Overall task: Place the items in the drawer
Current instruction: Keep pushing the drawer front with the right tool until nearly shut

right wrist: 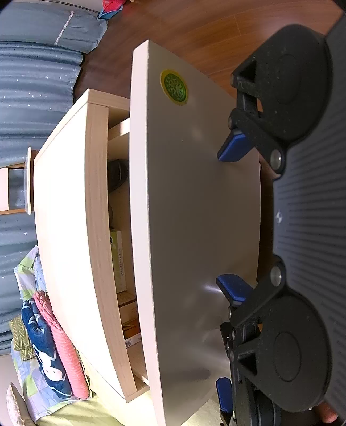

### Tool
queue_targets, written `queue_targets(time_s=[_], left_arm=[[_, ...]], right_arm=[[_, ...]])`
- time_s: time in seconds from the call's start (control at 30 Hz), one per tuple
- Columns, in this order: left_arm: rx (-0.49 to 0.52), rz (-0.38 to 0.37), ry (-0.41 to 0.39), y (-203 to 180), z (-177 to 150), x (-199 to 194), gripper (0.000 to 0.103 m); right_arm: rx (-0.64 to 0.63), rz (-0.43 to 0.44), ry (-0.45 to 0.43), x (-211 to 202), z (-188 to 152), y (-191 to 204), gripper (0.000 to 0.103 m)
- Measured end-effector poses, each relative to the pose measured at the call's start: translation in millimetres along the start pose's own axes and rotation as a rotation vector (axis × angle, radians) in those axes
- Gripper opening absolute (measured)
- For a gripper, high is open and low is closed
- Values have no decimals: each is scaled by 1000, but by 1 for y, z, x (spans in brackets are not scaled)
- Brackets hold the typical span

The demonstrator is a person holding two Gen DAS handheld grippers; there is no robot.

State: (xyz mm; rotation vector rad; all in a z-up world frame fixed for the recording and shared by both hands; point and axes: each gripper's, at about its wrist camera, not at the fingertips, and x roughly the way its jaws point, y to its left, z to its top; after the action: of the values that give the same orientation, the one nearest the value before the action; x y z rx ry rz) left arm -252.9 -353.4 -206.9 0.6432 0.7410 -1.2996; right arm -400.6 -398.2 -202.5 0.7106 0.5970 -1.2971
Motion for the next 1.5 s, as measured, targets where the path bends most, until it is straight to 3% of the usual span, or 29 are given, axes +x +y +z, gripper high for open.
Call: queue_targets(time_s=[1.5], left_arm=[[2,2,-13,1,1,14,91]], right_arm=[[-18,-25,-58,-1,2,-3,90]])
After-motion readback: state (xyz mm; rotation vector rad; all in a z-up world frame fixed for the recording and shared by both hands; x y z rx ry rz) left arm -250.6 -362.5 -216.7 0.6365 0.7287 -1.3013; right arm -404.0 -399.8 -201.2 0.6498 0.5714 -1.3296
